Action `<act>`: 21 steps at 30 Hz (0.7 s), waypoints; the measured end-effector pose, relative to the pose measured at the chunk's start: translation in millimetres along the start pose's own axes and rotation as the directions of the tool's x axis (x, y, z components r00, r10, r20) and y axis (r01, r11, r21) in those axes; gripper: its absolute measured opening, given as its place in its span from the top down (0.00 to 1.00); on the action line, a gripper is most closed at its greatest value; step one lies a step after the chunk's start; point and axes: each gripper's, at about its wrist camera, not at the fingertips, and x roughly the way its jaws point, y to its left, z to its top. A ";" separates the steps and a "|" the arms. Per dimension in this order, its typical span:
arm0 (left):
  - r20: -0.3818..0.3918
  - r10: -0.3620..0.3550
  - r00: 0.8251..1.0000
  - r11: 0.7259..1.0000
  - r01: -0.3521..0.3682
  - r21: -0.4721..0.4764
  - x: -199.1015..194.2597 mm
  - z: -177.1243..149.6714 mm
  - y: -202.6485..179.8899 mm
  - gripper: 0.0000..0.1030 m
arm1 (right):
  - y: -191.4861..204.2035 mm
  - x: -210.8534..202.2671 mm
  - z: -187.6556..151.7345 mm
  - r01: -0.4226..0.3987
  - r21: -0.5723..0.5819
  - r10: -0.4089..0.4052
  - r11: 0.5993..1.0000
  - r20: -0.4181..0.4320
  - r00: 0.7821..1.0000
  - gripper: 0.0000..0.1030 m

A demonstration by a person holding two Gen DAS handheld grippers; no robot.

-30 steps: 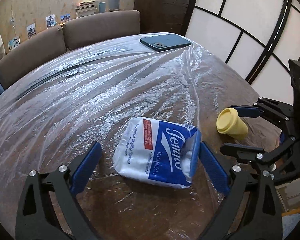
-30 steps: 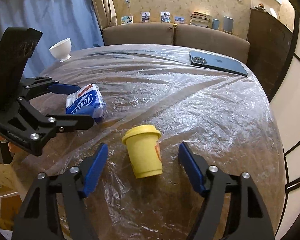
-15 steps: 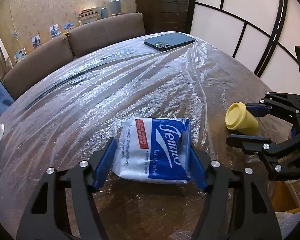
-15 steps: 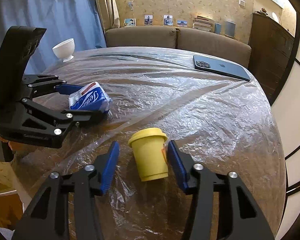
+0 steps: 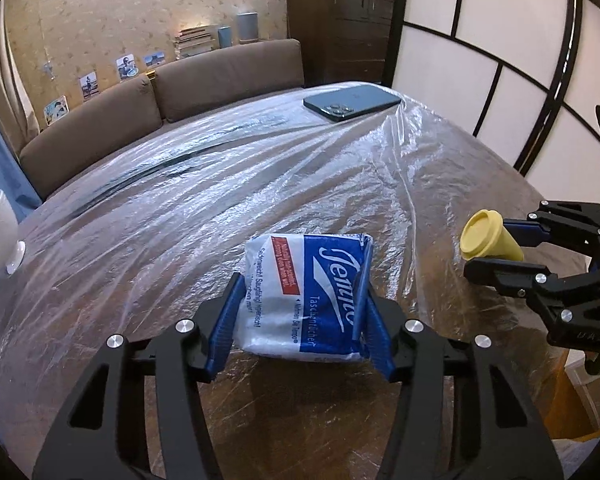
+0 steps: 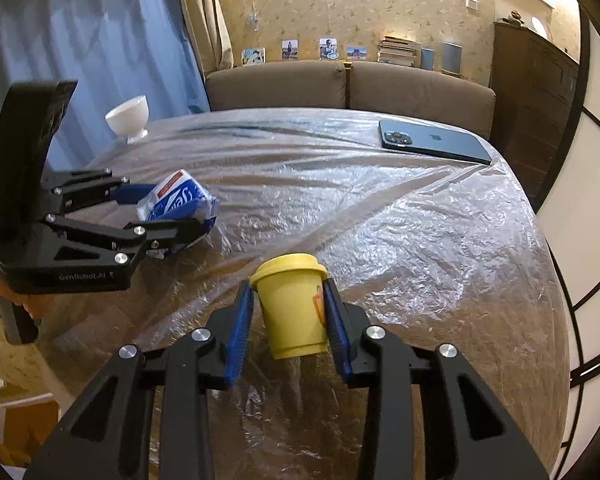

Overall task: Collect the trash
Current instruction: 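Grasp the tissue packet with the left gripper while the right grasps the yellow cup, then lift the tissue packet and yellow cup and carry both over the bin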

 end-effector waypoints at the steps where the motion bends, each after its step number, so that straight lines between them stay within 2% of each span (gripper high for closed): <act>1: 0.004 -0.005 1.000 1.000 0.006 -0.012 -2.1 -0.3 1.2 0.46 | 0.6 -2.5 0.6 -0.010 0.006 0.010 1.000 0.006 1.000 0.66; 13: 0.040 -0.026 0.999 0.994 0.030 -0.106 -27.8 -14.1 10.7 0.47 | 24.6 -8.5 -2.5 -0.047 -0.004 0.047 0.999 0.004 0.999 0.66; 21: 0.052 -0.017 0.998 0.991 0.024 -0.130 -46.2 -27.5 15.8 0.50 | 43.9 -13.2 -6.6 -0.076 -0.018 0.076 0.997 0.006 0.997 0.66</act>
